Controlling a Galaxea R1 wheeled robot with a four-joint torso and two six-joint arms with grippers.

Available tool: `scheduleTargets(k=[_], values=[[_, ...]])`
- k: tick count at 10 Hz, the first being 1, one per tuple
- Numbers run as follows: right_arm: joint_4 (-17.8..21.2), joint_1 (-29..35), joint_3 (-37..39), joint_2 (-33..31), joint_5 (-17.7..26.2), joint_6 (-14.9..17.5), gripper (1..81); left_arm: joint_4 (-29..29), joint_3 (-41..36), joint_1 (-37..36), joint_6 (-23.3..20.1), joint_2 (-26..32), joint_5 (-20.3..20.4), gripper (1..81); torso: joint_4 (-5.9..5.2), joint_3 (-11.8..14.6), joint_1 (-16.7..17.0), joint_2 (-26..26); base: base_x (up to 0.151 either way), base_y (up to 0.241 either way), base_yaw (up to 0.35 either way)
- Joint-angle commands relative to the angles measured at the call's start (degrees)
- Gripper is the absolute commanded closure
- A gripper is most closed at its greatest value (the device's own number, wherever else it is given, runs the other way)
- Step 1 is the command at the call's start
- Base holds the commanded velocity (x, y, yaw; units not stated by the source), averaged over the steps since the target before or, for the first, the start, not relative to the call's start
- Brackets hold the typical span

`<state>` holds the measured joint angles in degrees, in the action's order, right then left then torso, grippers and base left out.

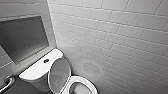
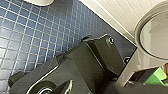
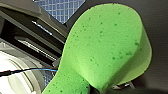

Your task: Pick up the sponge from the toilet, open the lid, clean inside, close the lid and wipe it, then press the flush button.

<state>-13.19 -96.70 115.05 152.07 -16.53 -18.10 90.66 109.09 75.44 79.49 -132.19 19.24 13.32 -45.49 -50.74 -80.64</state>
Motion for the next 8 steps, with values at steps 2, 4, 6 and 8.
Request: scheduleTargets(k=[2,4,6,8], values=[[-1.31,-0.83,0.51,-1.3,3.35,0.0,81.1,0.66,4.1,0.98,-0.57,-2.11,-0.6,1.0,0.0,7.45,4.8,7.41,0.0,0.0,0.0],[-1.4,-0.83,1.12,-0.69,3.35,0.0,81.1,0.66,8.84,2.83,-0.66,-5.09,-0.43,1.0,0.0,10.12,7.43,11.37,0.0,0.0,0.0],[-1.31,-0.83,3.13,0.45,3.35,-0.09,81.1,0.66,16.53,4.41,-0.74,-10.42,-0.34,1.0,0.0,8.88,9.92,14.98,0.0,0.0,0.0],[-1.31,-0.83,3.76,0.99,3.35,-0.09,81.1,0.66,23.89,5.38,-0.74,-15.91,-0.16,1.0,0.0,9.68,12.04,18.29,0.0,0.0,0.0]])
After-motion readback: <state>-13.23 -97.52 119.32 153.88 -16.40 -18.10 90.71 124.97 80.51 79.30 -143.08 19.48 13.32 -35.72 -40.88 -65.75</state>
